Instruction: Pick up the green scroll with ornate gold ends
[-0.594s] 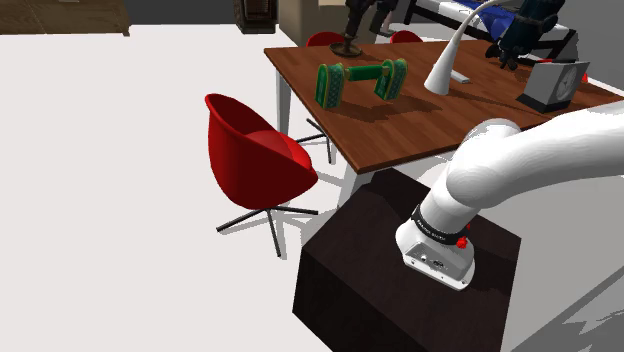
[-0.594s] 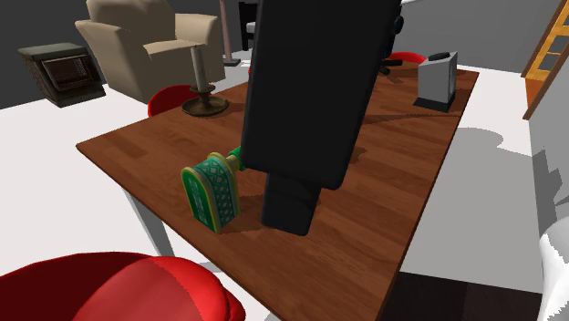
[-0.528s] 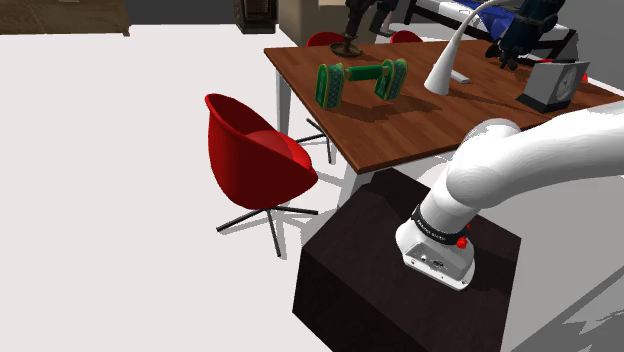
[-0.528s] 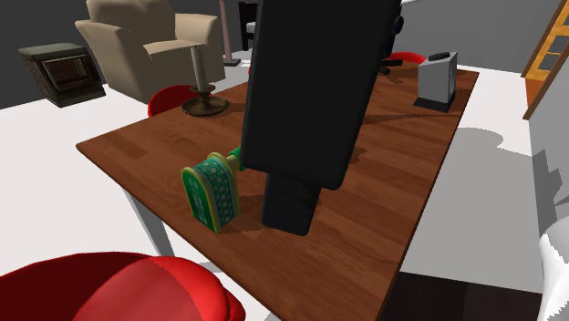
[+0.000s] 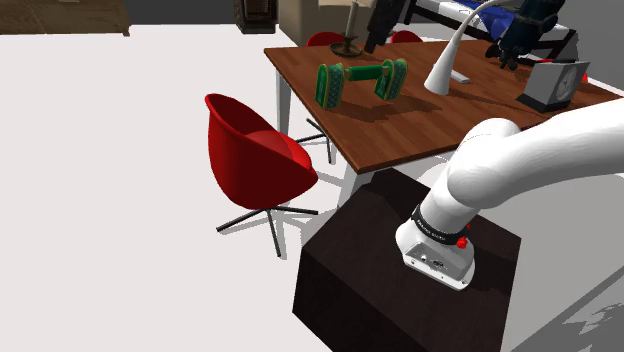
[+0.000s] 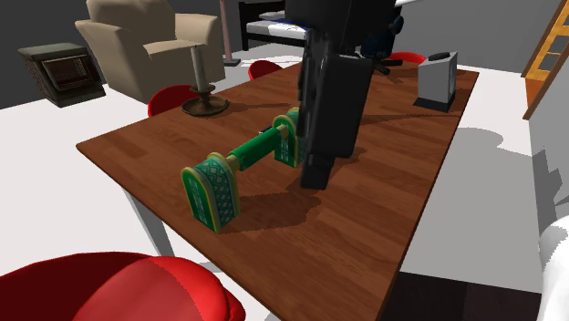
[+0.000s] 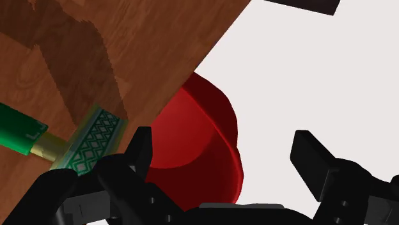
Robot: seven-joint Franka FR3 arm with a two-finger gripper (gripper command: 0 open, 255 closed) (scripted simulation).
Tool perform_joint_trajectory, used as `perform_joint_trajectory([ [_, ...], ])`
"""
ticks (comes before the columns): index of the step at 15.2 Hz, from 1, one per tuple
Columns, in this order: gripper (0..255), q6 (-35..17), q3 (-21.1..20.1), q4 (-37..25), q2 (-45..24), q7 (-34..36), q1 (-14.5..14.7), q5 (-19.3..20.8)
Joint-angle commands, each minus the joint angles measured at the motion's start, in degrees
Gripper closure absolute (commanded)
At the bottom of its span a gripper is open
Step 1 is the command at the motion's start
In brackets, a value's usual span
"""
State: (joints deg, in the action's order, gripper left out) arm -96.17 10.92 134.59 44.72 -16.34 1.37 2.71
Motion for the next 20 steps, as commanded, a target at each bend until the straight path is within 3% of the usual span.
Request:
perform_joint_trajectory([
  [1,0,-0.9,3.1,0.4,-0.8,-5.9,0.4,2.0],
  [7,0,-5.4,12.6,-0.9,-7.2,-22.7,2.2,6.9],
  [12,0,-9.7,20.7,-4.7,-15.5,-36.9,5.0,8.7],
  [16,0,-13.1,27.3,-9.4,-24.0,-48.9,8.1,7.5],
  [20,0,-16.1,33.7,-15.3,-34.6,-62.3,11.1,2.8],
])
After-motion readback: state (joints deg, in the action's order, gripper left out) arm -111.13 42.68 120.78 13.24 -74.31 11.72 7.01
